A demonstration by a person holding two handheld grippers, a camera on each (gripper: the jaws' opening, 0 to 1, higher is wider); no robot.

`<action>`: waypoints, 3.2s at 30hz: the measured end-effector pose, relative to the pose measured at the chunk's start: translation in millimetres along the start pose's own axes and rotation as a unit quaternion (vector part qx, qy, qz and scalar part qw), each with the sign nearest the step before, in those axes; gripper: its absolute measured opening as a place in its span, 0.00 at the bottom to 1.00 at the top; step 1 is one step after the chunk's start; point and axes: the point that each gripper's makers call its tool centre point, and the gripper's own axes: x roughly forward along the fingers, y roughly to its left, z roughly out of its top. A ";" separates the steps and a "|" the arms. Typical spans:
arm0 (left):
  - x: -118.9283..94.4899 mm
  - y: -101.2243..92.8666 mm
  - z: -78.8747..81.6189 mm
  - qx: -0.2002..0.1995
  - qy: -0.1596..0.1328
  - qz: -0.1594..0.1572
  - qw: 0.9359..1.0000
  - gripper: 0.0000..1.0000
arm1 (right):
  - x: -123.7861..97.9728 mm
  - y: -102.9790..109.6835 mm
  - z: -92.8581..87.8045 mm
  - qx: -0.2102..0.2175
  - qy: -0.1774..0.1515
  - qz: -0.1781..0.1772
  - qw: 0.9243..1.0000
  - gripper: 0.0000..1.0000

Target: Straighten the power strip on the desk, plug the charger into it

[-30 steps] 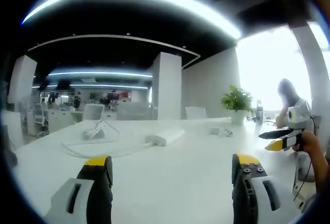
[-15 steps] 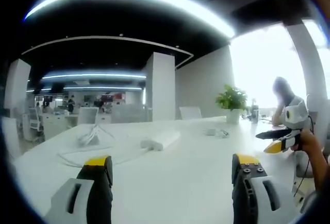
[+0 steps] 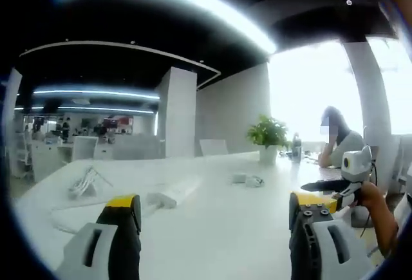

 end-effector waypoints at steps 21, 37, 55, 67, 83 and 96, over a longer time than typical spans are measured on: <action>56.7 8.6 24.2 0.024 0.031 -0.008 0.999 0.98 | -0.6 8.5 -2.7 -0.008 0.009 0.009 1.000 0.97; 108.9 51.2 40.8 0.092 0.086 0.011 0.992 0.98 | 2.8 7.7 -3.1 -0.008 0.011 0.009 1.000 0.97; 185.0 92.9 44.8 0.166 0.183 0.022 0.969 0.99 | -2.1 -3.0 -6.1 -0.005 0.014 -0.005 1.000 0.97; 213.8 110.0 6.0 0.168 0.333 0.022 0.928 0.99 | -0.7 -6.2 -10.8 -0.004 0.022 -0.010 1.000 0.97; 235.1 135.9 -42.5 0.138 0.439 0.032 0.887 0.99 | -5.2 -10.7 -14.2 0.002 0.026 -0.018 0.999 0.97; 230.4 134.8 -86.5 0.109 0.514 0.025 0.851 0.99 | -5.9 -13.8 -14.8 0.005 0.027 -0.021 0.999 0.97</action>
